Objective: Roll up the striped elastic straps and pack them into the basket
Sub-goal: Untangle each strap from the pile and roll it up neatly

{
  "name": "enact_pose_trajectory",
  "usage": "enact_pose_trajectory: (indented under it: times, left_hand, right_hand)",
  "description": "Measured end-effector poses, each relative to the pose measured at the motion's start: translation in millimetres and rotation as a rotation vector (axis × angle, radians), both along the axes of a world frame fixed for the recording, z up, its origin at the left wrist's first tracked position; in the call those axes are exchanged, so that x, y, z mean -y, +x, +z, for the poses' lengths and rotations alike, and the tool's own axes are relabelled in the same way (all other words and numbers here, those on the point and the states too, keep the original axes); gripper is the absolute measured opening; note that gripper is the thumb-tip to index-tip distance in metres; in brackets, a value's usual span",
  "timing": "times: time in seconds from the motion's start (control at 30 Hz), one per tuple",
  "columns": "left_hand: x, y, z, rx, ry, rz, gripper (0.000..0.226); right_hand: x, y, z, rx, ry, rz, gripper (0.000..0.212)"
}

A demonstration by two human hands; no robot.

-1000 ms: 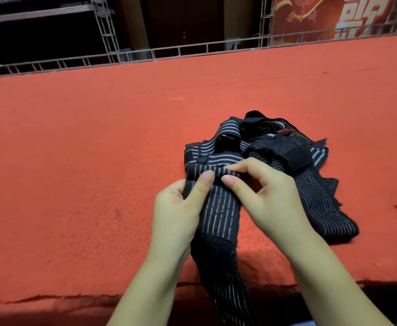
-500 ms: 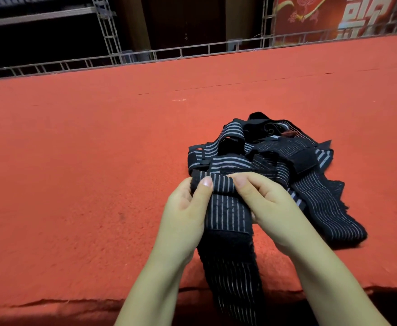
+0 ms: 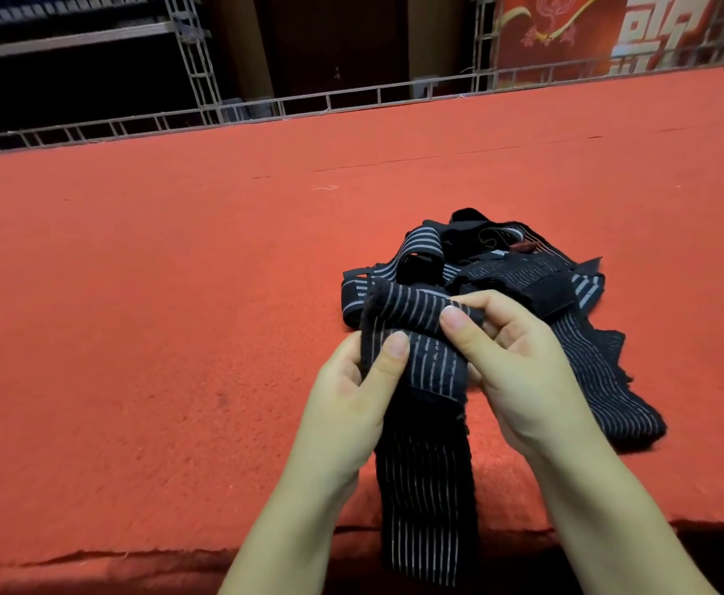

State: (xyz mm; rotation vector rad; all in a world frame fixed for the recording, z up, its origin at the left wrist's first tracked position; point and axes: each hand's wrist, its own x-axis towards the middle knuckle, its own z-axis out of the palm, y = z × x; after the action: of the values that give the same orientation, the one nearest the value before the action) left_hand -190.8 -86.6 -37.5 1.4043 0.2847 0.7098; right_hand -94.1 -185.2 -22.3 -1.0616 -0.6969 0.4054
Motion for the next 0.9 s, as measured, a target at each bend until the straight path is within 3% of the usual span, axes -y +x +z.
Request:
enact_pose_trajectory:
  times: [0.23, 0.33, 0.5, 0.67, 0.8, 0.9]
  left_hand:
    - [3, 1, 5, 0.036, -0.001, 0.131, 0.022]
    - [6, 2, 9, 0.037, -0.049, 0.156, 0.03]
    - [5, 2, 11, -0.033, -0.062, 0.202, 0.044]
    - [6, 0, 11, -0.02, -0.086, 0.207, 0.039]
    - [4, 0, 7, 0.04, -0.036, 0.176, 0.028]
    - [2, -2, 6, 0.043, 0.005, 0.152, 0.028]
  right_hand:
    - [1, 1, -8, 0.334, -0.176, -0.26, 0.005]
    - [3, -2, -6, 0.528, -0.244, -0.381, 0.006]
    - [1, -3, -12, 0.708, -0.242, -0.393, 0.015]
    - [5, -3, -10, 0.591, -0.212, -0.247, 0.022]
    - [5, -4, -8, 0.196, -0.17, 0.021, 0.022]
    - [5, -5, -10, 0.064, -0.219, 0.11, 0.033]
